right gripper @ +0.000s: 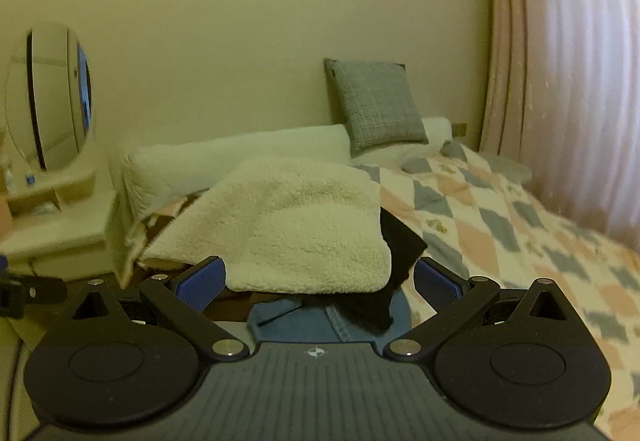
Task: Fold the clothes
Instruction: 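Grasp the cream fleece vest with the right tool while the left tool grasps it too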
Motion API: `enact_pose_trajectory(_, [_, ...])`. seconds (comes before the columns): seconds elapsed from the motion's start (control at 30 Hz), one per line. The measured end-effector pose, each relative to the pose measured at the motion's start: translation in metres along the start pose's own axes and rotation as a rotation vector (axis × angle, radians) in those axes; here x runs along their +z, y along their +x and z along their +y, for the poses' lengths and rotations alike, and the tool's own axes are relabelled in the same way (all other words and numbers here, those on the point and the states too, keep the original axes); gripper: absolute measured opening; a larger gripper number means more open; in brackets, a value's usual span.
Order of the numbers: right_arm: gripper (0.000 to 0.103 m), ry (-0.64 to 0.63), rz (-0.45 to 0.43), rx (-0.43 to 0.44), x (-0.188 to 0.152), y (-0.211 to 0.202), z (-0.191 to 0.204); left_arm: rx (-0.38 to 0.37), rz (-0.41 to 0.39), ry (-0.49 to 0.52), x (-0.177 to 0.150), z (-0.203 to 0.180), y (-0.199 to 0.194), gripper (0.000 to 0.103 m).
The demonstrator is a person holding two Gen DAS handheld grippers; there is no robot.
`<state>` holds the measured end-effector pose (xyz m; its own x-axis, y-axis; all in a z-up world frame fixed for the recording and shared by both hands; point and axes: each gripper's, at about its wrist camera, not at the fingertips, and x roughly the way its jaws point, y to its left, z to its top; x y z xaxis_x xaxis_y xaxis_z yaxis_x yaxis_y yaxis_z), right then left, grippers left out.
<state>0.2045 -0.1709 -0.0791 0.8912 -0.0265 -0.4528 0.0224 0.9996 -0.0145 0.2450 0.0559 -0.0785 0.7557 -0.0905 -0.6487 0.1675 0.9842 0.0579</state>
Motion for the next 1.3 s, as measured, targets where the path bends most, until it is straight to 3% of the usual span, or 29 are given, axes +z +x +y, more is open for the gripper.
enact_pose_trajectory(0.17, [0.103, -0.117, 0.069, -0.054, 0.005, 0.068, 0.036, 0.002, 0.034, 0.123, 0.018, 0.029, 0.073, 0.101])
enact_pose_trajectory(0.37, [0.100, -0.243, 0.173, -0.013, -0.008, 0.152, 0.082, -0.009, -0.007, 0.302, 0.022, 0.053, 0.152, 0.094])
enact_pose_trajectory(0.47, [0.093, -0.303, 0.212, 0.019, -0.019, 0.196, 0.105, -0.025, -0.009, 0.375, 0.018, 0.062, 0.189, 0.085])
enact_pose_trajectory(0.57, [0.073, -0.432, 0.227, -0.006, -0.034, 0.237, 0.126, -0.001, 0.006, 0.454, 0.011, 0.070, 0.228, 0.068])
enact_pose_trajectory(0.6, [0.064, -0.475, 0.233, -0.019, -0.040, 0.250, 0.130, 0.011, 0.006, 0.477, 0.010, 0.071, 0.239, 0.067])
enact_pose_trajectory(0.67, [0.058, -0.568, 0.239, -0.034, -0.054, 0.275, 0.139, 0.011, 0.001, 0.510, 0.008, 0.074, 0.258, 0.067])
enact_pose_trajectory(0.8, [0.054, -0.779, 0.244, -0.079, -0.084, 0.318, 0.141, -0.005, -0.021, 0.545, 0.006, 0.077, 0.288, 0.068])
enact_pose_trajectory(0.97, [0.055, -1.009, 0.287, -0.140, -0.124, 0.362, 0.130, 0.034, -0.048, 0.623, 0.002, 0.073, 0.321, 0.069])
enact_pose_trajectory(1.17, [0.057, -1.250, 0.265, -0.229, -0.162, 0.390, 0.106, 0.085, -0.078, 0.712, -0.005, 0.067, 0.349, 0.067])
enact_pose_trajectory(1.2, [0.057, -1.283, 0.257, -0.244, -0.167, 0.394, 0.103, 0.095, -0.083, 0.728, -0.007, 0.065, 0.354, 0.066])
enact_pose_trajectory(1.27, [0.055, -1.347, 0.224, -0.282, -0.171, 0.401, 0.096, 0.098, -0.087, 0.721, -0.004, 0.066, 0.359, 0.041])
enact_pose_trajectory(1.3, [0.046, -1.374, 0.208, -0.297, -0.173, 0.404, 0.092, 0.095, -0.083, 0.705, -0.001, 0.068, 0.361, 0.034])
